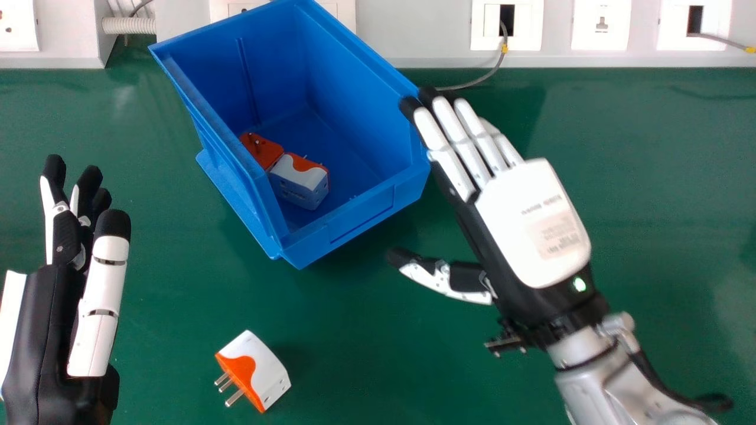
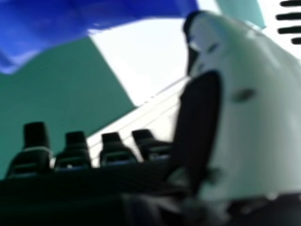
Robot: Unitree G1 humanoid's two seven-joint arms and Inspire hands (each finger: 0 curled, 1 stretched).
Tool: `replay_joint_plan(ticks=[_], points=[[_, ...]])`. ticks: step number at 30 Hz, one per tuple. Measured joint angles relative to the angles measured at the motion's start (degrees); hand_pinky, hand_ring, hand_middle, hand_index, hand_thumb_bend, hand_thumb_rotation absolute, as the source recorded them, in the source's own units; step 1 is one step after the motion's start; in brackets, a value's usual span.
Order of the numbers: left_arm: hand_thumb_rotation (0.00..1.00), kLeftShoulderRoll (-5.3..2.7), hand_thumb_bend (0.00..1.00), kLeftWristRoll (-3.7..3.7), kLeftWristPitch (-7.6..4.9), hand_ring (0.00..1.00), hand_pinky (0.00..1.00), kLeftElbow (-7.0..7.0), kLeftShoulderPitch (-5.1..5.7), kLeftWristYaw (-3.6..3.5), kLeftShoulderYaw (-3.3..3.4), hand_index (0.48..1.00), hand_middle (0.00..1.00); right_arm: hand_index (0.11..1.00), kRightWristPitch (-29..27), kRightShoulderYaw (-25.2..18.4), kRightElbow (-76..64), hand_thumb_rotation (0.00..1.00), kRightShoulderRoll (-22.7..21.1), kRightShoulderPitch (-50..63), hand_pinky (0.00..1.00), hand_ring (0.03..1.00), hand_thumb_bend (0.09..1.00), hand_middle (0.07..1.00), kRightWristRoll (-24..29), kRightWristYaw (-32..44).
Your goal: Pick all objects and put in blue box
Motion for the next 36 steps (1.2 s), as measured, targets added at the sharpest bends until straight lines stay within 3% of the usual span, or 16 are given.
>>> replay_joint_plan(ticks=[4, 6, 13, 17, 29, 36], points=[[0.84, -0.01, 0.40, 0.01, -0.12, 1.00, 1.00, 0.23, 0.00, -0.03, 0.01, 0.992, 1.00, 0.947, 1.12, -2.58, 0.05, 0.35, 0.23, 1.10, 0.83, 0.947, 0.370, 0.970, 1.73, 2.29], [0.85, -0.01, 0.41, 0.08, -0.40, 1.00, 1.00, 0.46, 0.03, 0.00, 0.00, 0.986, 1.00, 0.941, 2.76, -3.79, 1.57, 0.42, 0.67, 0.94, 0.81, 0.935, 0.396, 0.960, 1.84, 2.98], [0.85, 0.00, 0.40, 0.06, -1.15, 1.00, 1.00, 0.68, 0.02, 0.15, 0.03, 0.987, 1.00, 0.927, 5.51, -4.98, 12.71, 0.42, 2.96, -3.16, 0.80, 0.918, 0.421, 0.944, 3.01, 4.00], [0.85, 0.01, 0.40, -0.43, -1.16, 1.00, 1.00, 0.71, 0.05, 0.03, 0.04, 0.986, 1.00, 0.913, 6.81, -5.54, 19.85, 0.42, 4.26, -7.84, 0.78, 0.902, 0.438, 0.929, 4.21, 3.85], [0.84, 0.28, 0.40, -0.72, -1.08, 1.00, 1.00, 0.67, 0.18, -0.29, 0.21, 0.990, 1.00, 0.903, 10.01, -5.74, 35.29, 0.44, 8.68, -17.18, 0.76, 0.883, 0.475, 0.910, 9.59, 5.14], [0.83, 0.65, 0.40, -1.59, -0.92, 1.00, 1.00, 0.32, 0.56, -0.41, 0.66, 0.991, 1.00, 0.896, 12.34, -5.20, 39.96, 0.44, 10.36, -20.20, 0.76, 0.878, 0.491, 0.908, 10.76, 5.54]])
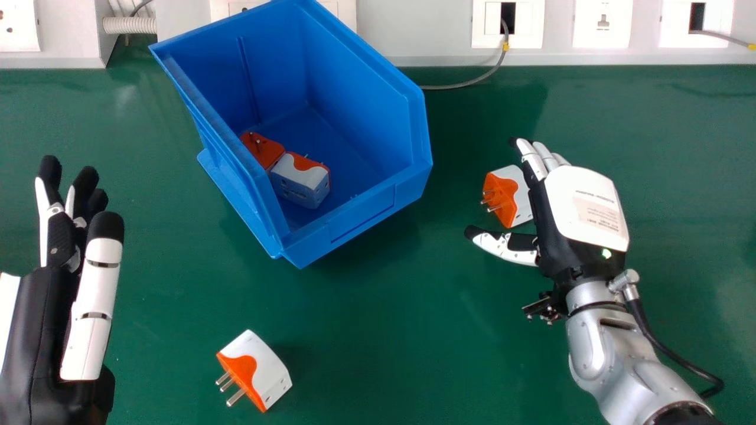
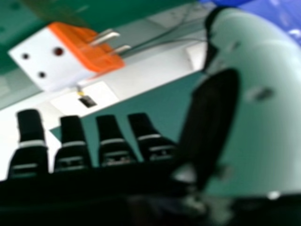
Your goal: Pick all objects and put in blue box
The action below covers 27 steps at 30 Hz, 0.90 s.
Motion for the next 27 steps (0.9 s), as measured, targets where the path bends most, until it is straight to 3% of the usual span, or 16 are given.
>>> replay_joint_plan(ticks=[7, 20, 27], points=[[0.82, 0.17, 0.40, -0.59, 0.61, 1.00, 1.00, -0.10, -0.02, -0.43, 0.44, 0.994, 1.00, 0.890, 2.71, 0.34, 5.69, 0.44, 1.54, -4.86, 0.76, 0.866, 0.503, 0.900, 1.09, 2.89], [0.84, 0.15, 0.37, -0.68, 1.03, 1.00, 1.00, -0.57, 0.63, -0.48, 0.54, 0.998, 1.00, 0.883, 7.22, 0.31, 10.95, 0.44, 2.29, -10.81, 0.76, 0.858, 0.523, 0.892, 2.66, 3.47], [0.82, 0.37, 0.39, -2.79, 2.24, 1.00, 1.00, -1.53, 1.20, -0.85, 0.74, 1.000, 1.00, 0.879, 8.66, 0.40, 12.57, 0.45, 2.18, -11.60, 0.74, 0.857, 0.541, 0.889, 3.10, 3.80]])
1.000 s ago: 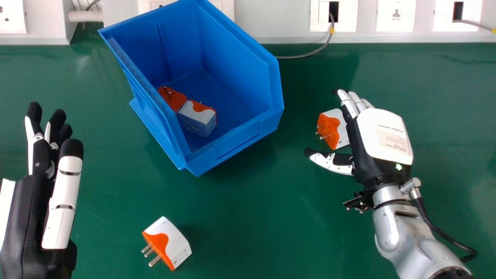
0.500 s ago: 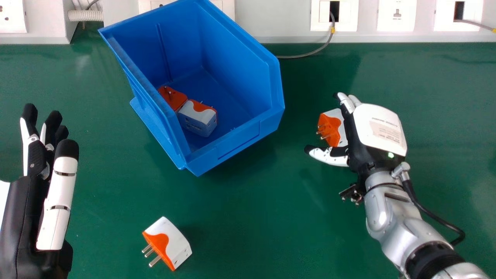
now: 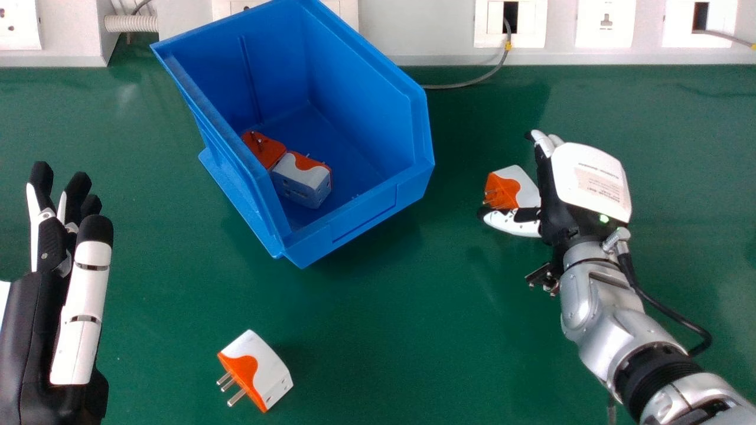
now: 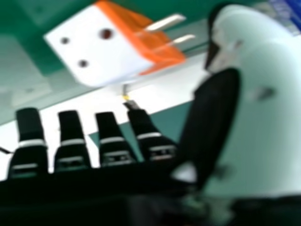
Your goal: Pick all objects and put in blue box
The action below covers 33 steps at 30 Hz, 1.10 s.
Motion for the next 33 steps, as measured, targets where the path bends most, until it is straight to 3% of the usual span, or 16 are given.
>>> replay_joint_plan(ticks=[6, 13, 25, 33], points=[[0.81, 0.06, 0.39, 0.07, 0.71, 1.00, 1.00, -0.87, 0.02, 0.37, 0.05, 1.000, 1.00, 0.880, 1.51, 1.74, 1.46, 0.45, -0.35, -0.76, 0.74, 0.856, 0.559, 0.889, -0.31, 1.95], [0.81, 0.12, 0.41, -0.02, 1.23, 1.00, 1.00, -1.19, 0.08, 0.25, 0.40, 1.000, 1.00, 0.879, 3.50, 4.51, 2.27, 0.44, -0.33, -0.85, 0.76, 0.862, 0.570, 0.887, -0.99, 5.83], [0.81, 0.13, 0.43, 0.16, 1.33, 1.00, 1.00, -2.67, 1.36, 0.34, 0.80, 1.000, 1.00, 0.864, 6.54, 7.84, 4.05, 0.44, 0.07, -4.53, 0.77, 0.859, 0.549, 0.877, -1.10, 11.47], [0.82, 0.19, 0.44, 0.17, 1.33, 1.00, 1.00, -2.75, 2.17, 0.30, 0.94, 1.000, 1.00, 0.864, 7.70, 8.79, 5.41, 0.44, 0.35, -6.50, 0.77, 0.860, 0.545, 0.878, -1.08, 13.13]])
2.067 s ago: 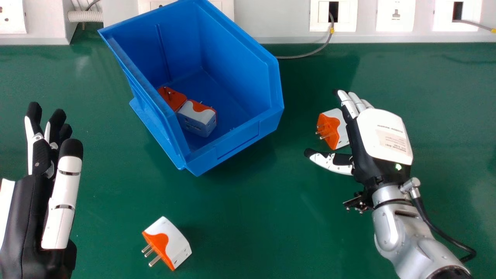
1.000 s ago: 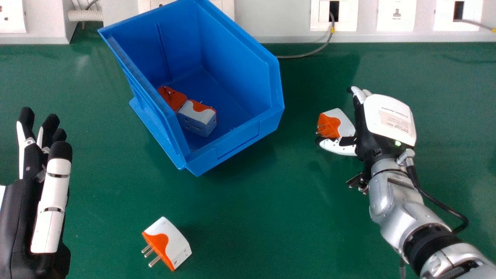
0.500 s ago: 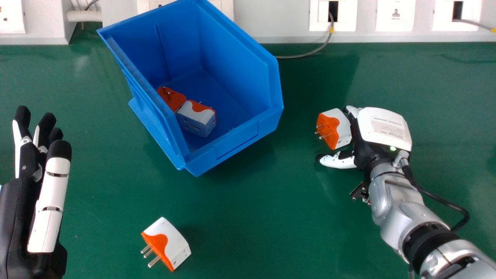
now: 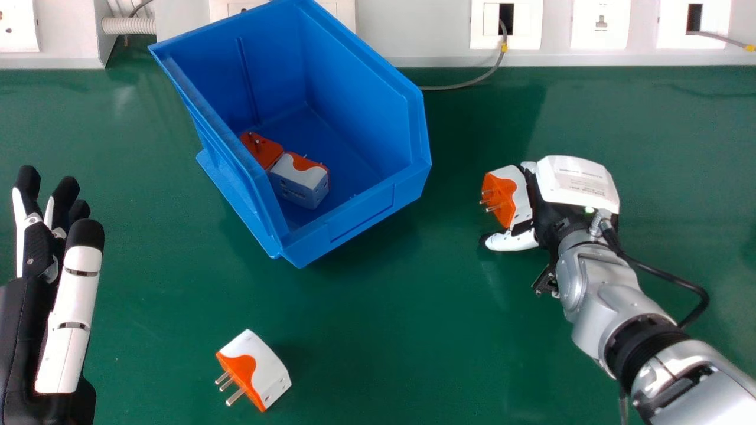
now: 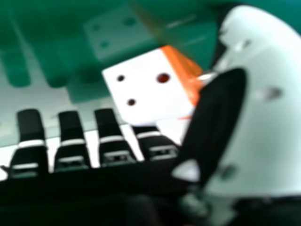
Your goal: Pick all objects and put in blue box
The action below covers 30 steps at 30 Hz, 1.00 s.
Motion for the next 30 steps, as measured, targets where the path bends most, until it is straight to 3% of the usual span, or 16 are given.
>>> replay_joint_plan(ticks=[6, 12, 16, 17, 22, 23, 25, 26, 30], points=[[0.82, 0.01, 0.45, -0.19, 0.58, 1.00, 1.00, -0.50, 0.19, 0.00, 0.11, 1.000, 1.00, 0.855, 0.14, 0.09, 0.11, 0.45, 0.01, -0.56, 0.76, 0.847, 0.522, 0.869, 0.10, 0.67], [0.82, 0.00, 0.45, -0.17, 1.03, 1.00, 1.00, -0.73, 0.54, 0.00, 0.69, 1.000, 1.00, 0.840, 1.23, 1.15, 1.78, 0.46, 0.41, -2.45, 0.75, 0.831, 0.514, 0.856, -0.06, 2.57], [0.82, 0.00, 0.45, -0.04, 1.04, 1.00, 1.00, -0.88, 0.79, 0.00, 1.12, 1.000, 1.00, 0.775, 0.74, 0.55, 2.40, 0.48, 0.48, -3.03, 0.65, 0.743, 0.493, 0.783, 0.51, 3.32], [0.83, 0.01, 0.45, -0.08, 1.04, 1.00, 1.00, -1.01, 0.92, -0.02, 1.16, 1.000, 1.00, 0.727, 0.38, -0.03, 2.36, 0.47, 0.47, -3.03, 0.59, 0.685, 0.469, 0.730, 0.98, 3.30], [0.83, 0.03, 0.46, -0.19, 1.24, 1.00, 1.00, -1.36, 1.20, -0.34, 1.38, 1.000, 1.00, 0.686, -1.46, -1.85, 1.92, 0.45, 0.41, -3.04, 0.54, 0.631, 0.445, 0.680, 2.56, 2.43], [0.83, 0.04, 0.46, -0.20, 1.34, 1.00, 1.00, -1.68, 1.35, -0.43, 1.44, 1.000, 1.00, 0.646, -1.67, -1.85, 1.92, 0.39, 0.44, -3.03, 0.48, 0.575, 0.454, 0.630, 2.56, 2.23], [0.83, 0.04, 0.46, -0.20, 1.41, 1.00, 1.00, -2.04, 1.49, -0.50, 1.50, 1.000, 1.00, 0.646, -1.80, -1.91, 1.92, 0.39, 0.45, -3.03, 0.48, 0.575, 0.454, 0.630, 2.61, 2.16], [0.83, 0.04, 0.46, -0.19, 1.47, 1.00, 1.00, -2.15, 1.54, -0.50, 1.54, 1.000, 1.00, 0.613, -1.89, -2.09, 1.92, 0.34, 0.45, -3.04, 0.43, 0.525, 0.461, 0.587, 2.68, 2.11], [0.83, 0.04, 0.46, -0.19, 2.05, 1.00, 1.00, -2.32, 1.61, -0.50, 1.56, 1.000, 1.00, 0.569, -2.79, -2.89, 1.92, 0.28, 0.45, -3.04, 0.39, 0.487, 0.470, 0.556, 3.40, 2.12]])
